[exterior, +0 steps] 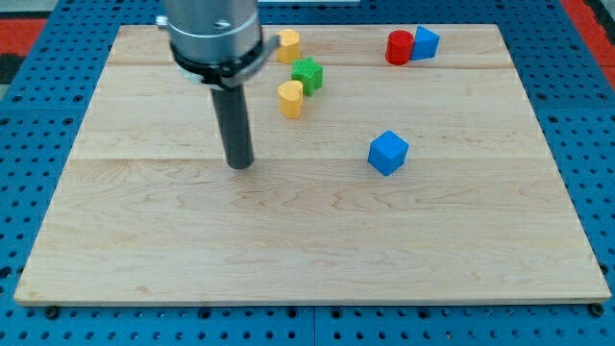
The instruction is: Separate green star and yellow heart
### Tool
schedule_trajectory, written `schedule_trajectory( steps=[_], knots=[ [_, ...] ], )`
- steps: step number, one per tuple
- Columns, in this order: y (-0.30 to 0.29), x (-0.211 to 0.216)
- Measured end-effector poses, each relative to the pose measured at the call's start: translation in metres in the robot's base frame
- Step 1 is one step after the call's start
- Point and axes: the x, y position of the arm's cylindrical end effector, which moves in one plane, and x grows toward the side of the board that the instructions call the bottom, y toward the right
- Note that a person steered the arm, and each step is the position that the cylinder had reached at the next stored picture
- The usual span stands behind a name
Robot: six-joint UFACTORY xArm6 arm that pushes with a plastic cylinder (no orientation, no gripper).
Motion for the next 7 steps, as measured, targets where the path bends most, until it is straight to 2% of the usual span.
schedule_trajectory(
  steps=[3,4,5,6,7],
  knots=[
    [-0.003,-0.105],
    [0.026,-0.113],
    [0.034,-0.092],
    [0.076,-0.088],
    [0.080,-0.110]
  ],
)
